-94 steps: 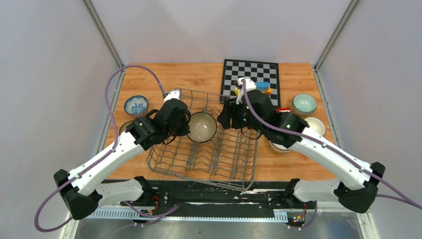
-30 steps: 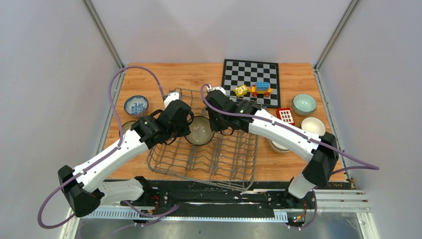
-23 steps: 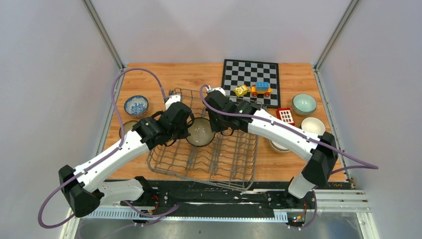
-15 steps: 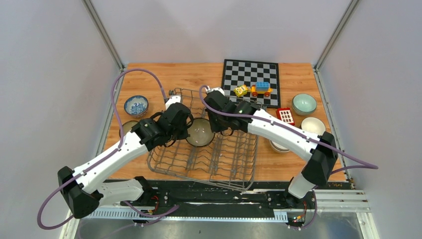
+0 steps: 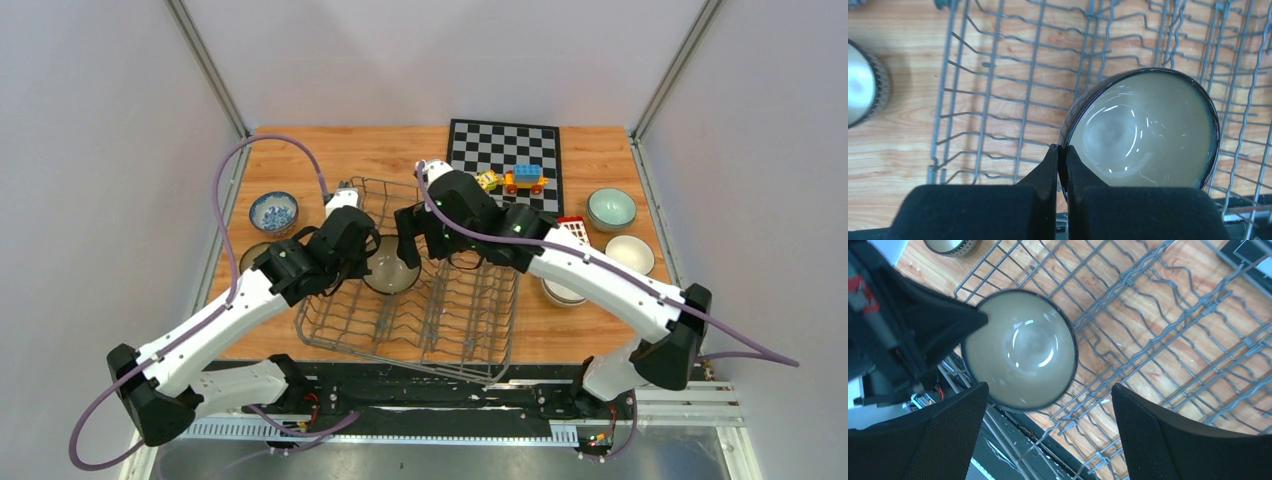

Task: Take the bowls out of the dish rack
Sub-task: Place the bowl with the bowl.

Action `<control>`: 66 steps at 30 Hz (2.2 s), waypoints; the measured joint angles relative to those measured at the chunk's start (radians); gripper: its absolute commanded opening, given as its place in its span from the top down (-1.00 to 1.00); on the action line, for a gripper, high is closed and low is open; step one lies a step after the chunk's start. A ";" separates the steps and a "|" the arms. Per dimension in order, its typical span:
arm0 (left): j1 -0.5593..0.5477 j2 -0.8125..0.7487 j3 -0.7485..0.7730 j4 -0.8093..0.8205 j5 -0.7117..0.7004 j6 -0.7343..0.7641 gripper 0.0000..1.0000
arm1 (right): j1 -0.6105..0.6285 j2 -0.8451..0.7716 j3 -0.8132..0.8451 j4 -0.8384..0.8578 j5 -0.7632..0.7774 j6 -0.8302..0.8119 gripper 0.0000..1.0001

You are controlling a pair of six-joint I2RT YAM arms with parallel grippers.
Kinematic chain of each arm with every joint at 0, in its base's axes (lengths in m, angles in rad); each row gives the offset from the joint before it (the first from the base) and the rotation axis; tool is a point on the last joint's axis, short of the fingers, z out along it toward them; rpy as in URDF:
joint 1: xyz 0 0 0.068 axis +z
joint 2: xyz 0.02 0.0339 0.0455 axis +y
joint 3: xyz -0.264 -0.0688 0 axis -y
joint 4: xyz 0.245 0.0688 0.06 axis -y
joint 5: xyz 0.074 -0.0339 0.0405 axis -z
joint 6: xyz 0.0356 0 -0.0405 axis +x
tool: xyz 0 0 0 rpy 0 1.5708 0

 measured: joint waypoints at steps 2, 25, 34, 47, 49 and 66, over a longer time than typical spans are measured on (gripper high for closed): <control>0.017 -0.004 0.030 -0.017 -0.020 0.023 1.00 | 0.000 -0.035 0.000 -0.003 0.000 -0.028 -0.92; 0.887 -0.100 -0.038 -0.049 0.047 0.089 1.00 | 0.000 -0.673 -0.663 0.170 -0.016 -0.175 -0.79; 1.085 -0.071 -0.103 0.047 0.101 -0.023 1.00 | 0.000 -0.818 -0.743 0.204 -0.023 -0.176 -0.79; 1.173 -0.083 -0.273 0.180 0.085 -0.091 1.00 | 0.000 -0.836 -0.775 0.217 -0.009 -0.184 -0.79; 1.176 -0.100 -0.320 0.213 0.093 -0.103 1.00 | 0.000 -0.838 -0.775 0.217 -0.002 -0.186 -0.79; 1.200 -0.093 -0.392 0.367 0.123 -0.143 1.00 | 0.000 -0.824 -0.789 0.229 0.028 -0.195 -0.79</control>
